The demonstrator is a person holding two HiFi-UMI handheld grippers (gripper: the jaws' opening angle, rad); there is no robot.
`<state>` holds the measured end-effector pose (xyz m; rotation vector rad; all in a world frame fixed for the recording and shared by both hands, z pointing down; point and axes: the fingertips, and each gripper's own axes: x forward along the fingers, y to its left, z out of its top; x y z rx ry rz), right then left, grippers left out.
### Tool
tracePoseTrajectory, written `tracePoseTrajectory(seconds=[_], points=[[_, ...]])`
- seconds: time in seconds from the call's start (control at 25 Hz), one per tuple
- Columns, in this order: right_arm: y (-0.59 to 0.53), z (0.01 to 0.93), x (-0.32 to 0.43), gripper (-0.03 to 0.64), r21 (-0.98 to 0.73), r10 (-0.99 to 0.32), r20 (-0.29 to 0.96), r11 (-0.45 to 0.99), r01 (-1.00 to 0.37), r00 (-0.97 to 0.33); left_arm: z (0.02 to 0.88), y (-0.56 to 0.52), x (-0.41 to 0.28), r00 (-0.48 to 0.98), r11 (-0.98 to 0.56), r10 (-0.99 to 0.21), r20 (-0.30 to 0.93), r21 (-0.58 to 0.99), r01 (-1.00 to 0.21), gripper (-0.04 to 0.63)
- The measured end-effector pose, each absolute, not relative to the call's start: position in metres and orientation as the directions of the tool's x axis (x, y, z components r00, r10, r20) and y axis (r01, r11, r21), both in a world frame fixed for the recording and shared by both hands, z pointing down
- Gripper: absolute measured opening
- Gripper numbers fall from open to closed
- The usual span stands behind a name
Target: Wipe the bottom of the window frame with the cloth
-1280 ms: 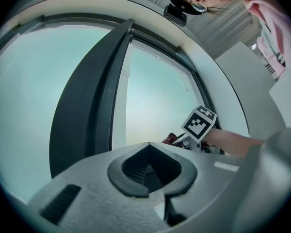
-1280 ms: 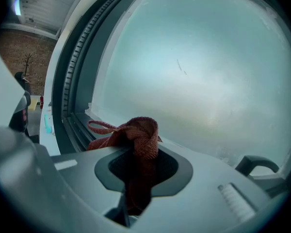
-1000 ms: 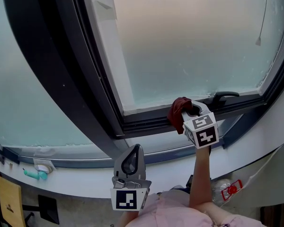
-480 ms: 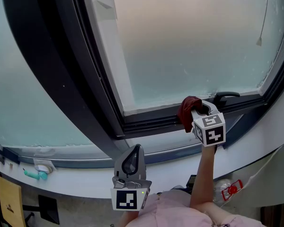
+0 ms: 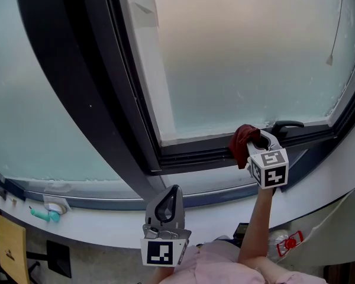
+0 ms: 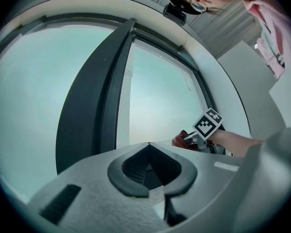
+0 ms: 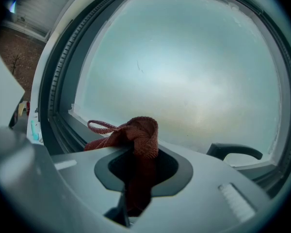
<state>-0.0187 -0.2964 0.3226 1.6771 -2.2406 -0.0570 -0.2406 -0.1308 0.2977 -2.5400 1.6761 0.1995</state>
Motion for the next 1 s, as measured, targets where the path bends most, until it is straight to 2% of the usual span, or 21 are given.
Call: tracePoseTrajectory(seconds=[0.36,0.56,0.76,1.0], points=[[-0.266,0.302,-0.055,0.071,0.102,-0.900,0.080,0.434,-0.895,-0.428,0.293,-0.111,-0.230,0.415,-0.426,-0.889,-0.192,0.018,-0.904,-0.006],[-0.247,0.283,-0.131,0.071,0.194,-0.852,-0.003,0.513,-0.836,-0.523,0.294,-0.102,-0.234,0.414,-0.424,-0.891,-0.186,0.014,-0.906,-0.006],[-0.234,0.296,-0.229,0.072,0.302,-0.729,0.063,0.665,-0.683,-0.682,0.290,-0.092,-0.232,0.421,-0.430,-0.886,-0.195,0.005,-0.903,-0.006],[-0.238,0.324,-0.273,0.075,0.516,-0.728,0.210,0.649,-0.559,-0.652,0.291,-0.086,-0.241,0.396,-0.402,-0.900,-0.179,-0.006,-0.916,-0.006]])
